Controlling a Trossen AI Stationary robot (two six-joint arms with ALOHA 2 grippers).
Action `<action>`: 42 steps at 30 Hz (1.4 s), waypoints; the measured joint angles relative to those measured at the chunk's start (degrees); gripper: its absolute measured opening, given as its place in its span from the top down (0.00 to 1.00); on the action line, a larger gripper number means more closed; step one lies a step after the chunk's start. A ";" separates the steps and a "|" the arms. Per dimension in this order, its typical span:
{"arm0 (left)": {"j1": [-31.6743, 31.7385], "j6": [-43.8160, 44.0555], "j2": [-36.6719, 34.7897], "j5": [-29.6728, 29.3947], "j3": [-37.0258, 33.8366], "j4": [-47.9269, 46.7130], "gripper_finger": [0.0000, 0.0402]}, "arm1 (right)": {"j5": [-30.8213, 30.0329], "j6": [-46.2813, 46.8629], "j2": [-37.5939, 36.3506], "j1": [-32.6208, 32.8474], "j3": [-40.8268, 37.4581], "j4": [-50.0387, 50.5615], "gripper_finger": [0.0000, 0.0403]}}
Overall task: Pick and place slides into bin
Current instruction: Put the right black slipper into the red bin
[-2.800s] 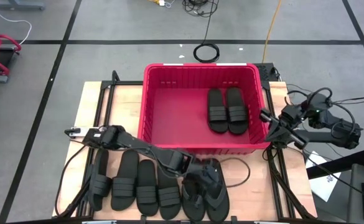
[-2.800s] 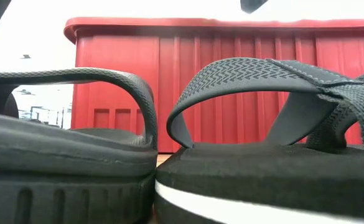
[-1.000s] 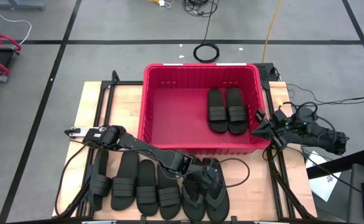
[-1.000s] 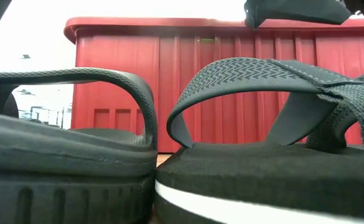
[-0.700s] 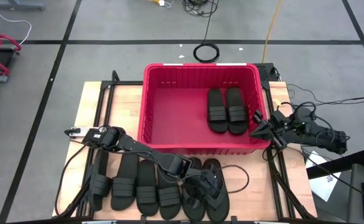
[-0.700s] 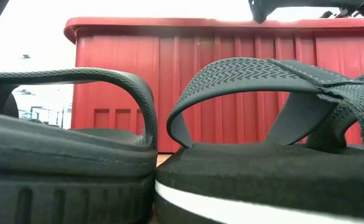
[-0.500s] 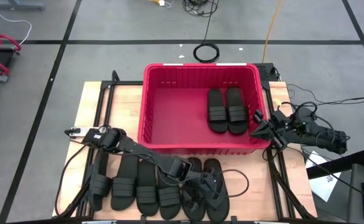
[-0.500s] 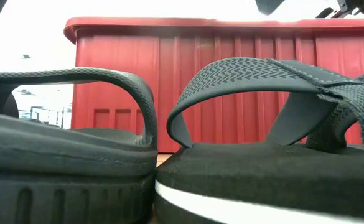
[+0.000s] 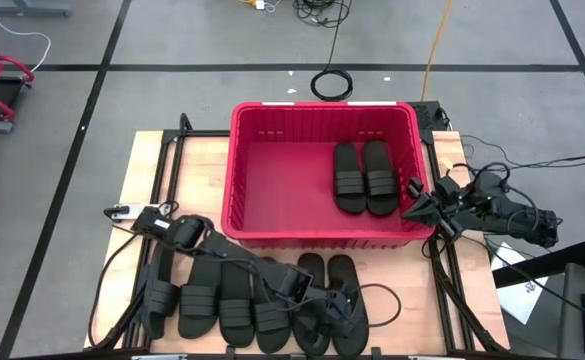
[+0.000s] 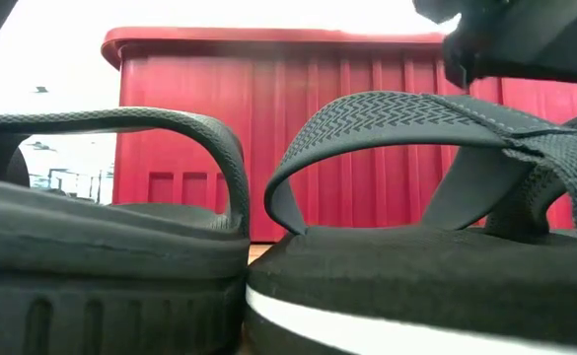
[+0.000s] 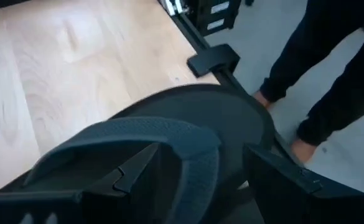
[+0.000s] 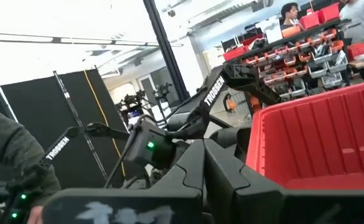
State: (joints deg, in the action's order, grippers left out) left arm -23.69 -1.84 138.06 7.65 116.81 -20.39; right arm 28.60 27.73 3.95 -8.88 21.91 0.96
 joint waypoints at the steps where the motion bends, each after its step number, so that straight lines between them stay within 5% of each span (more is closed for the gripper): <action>1: 0.08 -0.05 0.20 0.08 0.02 0.28 0.44 | 0.02 0.10 0.00 0.00 0.00 0.12 1.00; 23: 1.64 -2.26 0.44 2.80 0.02 -6.46 0.45 | 0.04 0.15 0.00 -0.02 0.00 0.12 1.00; 27: 1.54 -4.10 0.44 2.88 0.02 -5.86 0.57 | 0.04 0.21 0.00 -0.02 0.00 0.12 1.00; 34: 1.83 -5.96 0.44 3.84 0.02 -4.80 0.95 | 0.06 1.59 0.00 -0.02 0.00 0.12 1.00; 42: 2.48 -13.69 -0.99 3.72 1.10 -1.96 0.99 | 0.13 1.61 -0.02 -0.02 0.00 0.16 1.00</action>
State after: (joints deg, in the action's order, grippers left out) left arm -21.21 -15.53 137.06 11.37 117.91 -22.35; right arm 28.73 29.34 3.92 -8.91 21.91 1.12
